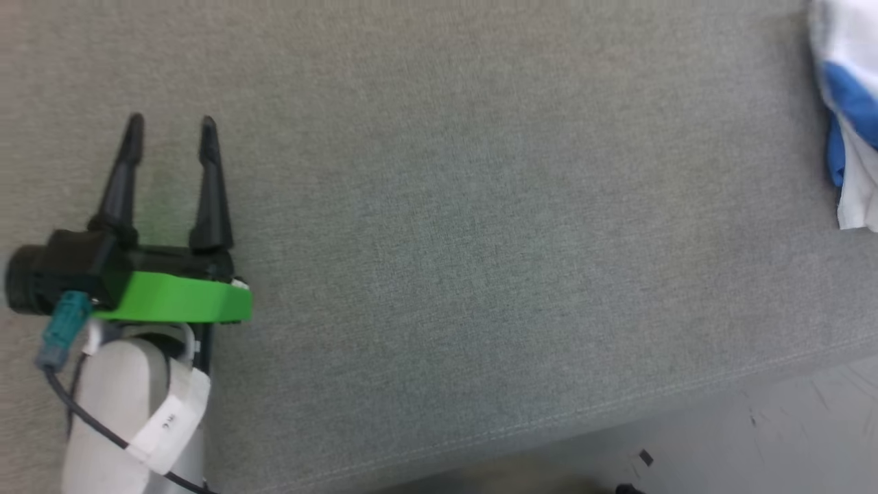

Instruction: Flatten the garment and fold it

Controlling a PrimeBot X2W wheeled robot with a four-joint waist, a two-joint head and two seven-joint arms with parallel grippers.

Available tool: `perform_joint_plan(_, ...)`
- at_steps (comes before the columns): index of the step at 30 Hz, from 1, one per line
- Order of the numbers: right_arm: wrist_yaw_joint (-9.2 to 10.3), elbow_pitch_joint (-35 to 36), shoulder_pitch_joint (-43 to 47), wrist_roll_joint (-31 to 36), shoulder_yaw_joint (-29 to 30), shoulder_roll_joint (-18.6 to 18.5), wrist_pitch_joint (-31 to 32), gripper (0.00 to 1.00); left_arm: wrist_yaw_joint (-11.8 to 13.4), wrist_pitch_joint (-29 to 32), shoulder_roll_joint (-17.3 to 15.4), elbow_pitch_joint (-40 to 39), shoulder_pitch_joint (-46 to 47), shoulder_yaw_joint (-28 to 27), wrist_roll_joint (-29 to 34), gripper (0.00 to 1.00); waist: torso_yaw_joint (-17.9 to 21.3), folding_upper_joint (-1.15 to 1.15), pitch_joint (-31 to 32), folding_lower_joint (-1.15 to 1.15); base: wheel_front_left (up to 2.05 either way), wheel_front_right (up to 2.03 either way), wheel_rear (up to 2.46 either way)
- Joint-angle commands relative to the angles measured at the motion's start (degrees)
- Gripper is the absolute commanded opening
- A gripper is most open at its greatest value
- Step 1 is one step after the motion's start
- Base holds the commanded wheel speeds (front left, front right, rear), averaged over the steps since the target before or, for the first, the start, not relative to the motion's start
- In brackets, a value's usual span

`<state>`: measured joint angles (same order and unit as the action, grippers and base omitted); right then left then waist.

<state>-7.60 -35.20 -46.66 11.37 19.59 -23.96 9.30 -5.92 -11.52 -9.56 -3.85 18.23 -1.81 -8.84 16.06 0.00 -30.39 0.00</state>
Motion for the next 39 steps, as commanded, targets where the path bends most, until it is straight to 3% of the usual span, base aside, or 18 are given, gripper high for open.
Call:
perform_joint_plan(1,0.11,0.7,1.1,-0.5,-0.1,0.1,-1.1,1.00,0.3,-0.8,0.5,0.8,-0.8,0.2,-0.4,1.00,-1.8,0.00,4.1,0.00,0.00,0.00,0.00)
perform_joint_plan(11,0.11,9.2,9.0,-10.5,-4.4,2.7,-6.4,1.00,0.7,-2.8,3.3,7.7,-3.0,1.0,-2.6,1.00,-5.8,0.00,14.0,0.00,0.00,0.00,0.00)
perform_joint_plan(22,0.11,28.6,25.0,-20.8,-11.4,8.9,-12.3,1.00,0.8,-3.4,5.5,13.3,-4.8,3.2,-5.1,1.00,-11.2,0.00,20.8,0.00,0.00,0.00,0.00)
perform_joint_plan(28,0.11,34.9,33.0,-22.0,-12.9,13.3,-13.7,1.00,0.8,-3.5,6.1,14.0,-5.7,3.8,-5.4,1.00,-13.1,0.00,22.6,0.00,0.00,0.00,0.00)
perform_joint_plan(39,0.11,37.2,42.9,-19.8,-12.9,19.4,-17.6,1.00,1.2,-3.5,6.6,13.9,-8.8,4.6,-5.6,1.00,-14.4,0.00,24.5,0.00,0.00,0.00,0.00)
